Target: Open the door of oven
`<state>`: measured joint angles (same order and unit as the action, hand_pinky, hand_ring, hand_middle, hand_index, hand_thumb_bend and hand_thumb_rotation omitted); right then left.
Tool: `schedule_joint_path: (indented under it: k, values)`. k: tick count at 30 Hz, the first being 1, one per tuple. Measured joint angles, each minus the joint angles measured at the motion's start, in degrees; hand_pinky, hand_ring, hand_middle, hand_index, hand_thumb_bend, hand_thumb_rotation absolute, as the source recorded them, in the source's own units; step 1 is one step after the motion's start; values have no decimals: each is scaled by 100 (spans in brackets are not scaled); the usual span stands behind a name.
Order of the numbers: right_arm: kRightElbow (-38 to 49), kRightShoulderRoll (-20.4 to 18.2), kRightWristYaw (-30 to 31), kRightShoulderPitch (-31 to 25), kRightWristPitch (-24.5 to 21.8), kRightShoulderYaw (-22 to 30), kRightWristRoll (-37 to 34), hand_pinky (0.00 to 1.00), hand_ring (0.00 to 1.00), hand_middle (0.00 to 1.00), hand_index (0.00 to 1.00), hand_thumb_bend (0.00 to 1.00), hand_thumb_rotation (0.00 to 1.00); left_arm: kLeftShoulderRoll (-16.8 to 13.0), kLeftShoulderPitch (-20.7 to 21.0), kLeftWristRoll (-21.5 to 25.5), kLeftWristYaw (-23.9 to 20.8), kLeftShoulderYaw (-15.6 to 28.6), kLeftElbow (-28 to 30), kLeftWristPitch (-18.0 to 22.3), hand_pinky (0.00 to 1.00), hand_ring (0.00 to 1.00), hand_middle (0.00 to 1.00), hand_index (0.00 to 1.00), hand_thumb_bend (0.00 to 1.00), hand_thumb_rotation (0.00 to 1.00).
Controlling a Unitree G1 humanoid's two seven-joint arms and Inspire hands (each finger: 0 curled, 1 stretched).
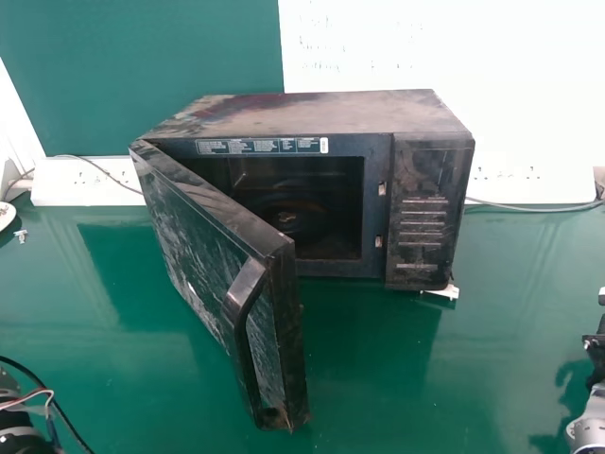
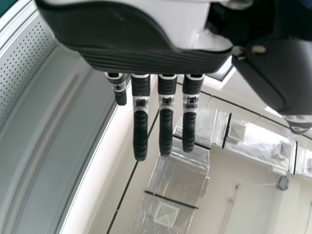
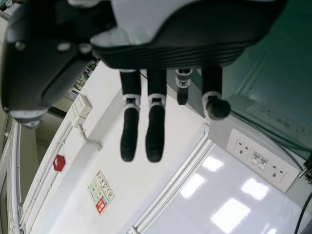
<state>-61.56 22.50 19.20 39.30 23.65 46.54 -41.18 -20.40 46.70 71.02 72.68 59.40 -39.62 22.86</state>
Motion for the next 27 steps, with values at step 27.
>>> schedule_joint_path:
  k: [27]
  values:
    - [20, -66, -45, 3, 61, -48, 75, 41, 52, 65, 69, 100, 90, 739, 302, -7, -96, -608, 388, -865, 6, 12, 24, 34, 86, 50]
